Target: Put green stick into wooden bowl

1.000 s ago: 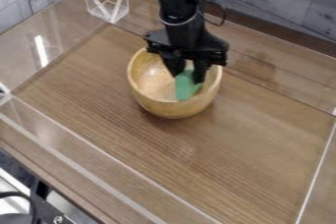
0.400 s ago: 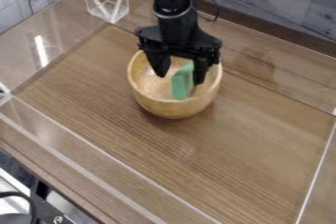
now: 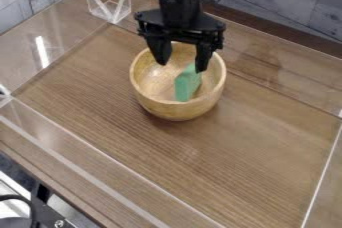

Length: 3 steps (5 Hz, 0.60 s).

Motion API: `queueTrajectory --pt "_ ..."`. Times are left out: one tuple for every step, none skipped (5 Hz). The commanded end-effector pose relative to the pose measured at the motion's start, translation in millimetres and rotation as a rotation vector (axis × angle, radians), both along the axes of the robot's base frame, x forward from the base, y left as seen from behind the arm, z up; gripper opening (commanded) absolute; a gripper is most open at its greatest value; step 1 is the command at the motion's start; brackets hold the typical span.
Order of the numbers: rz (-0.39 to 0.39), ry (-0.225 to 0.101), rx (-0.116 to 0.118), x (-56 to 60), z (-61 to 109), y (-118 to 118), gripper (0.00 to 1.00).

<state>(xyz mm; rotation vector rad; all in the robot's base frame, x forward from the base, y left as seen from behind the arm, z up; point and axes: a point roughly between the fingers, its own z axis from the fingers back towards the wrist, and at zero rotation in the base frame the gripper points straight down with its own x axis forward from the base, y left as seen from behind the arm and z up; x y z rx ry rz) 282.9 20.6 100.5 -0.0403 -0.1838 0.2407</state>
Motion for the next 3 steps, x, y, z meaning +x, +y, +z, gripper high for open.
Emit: queueTrajectory --pt "0.001 -0.066 0.015 9.2 27.6 7.6 1.00" --pt "0.001 -0.063 0.019 8.8 32.6 9.9 1.00" --pt "-0.002 -0.061 0.022 8.2 37.4 12.3 1.00"
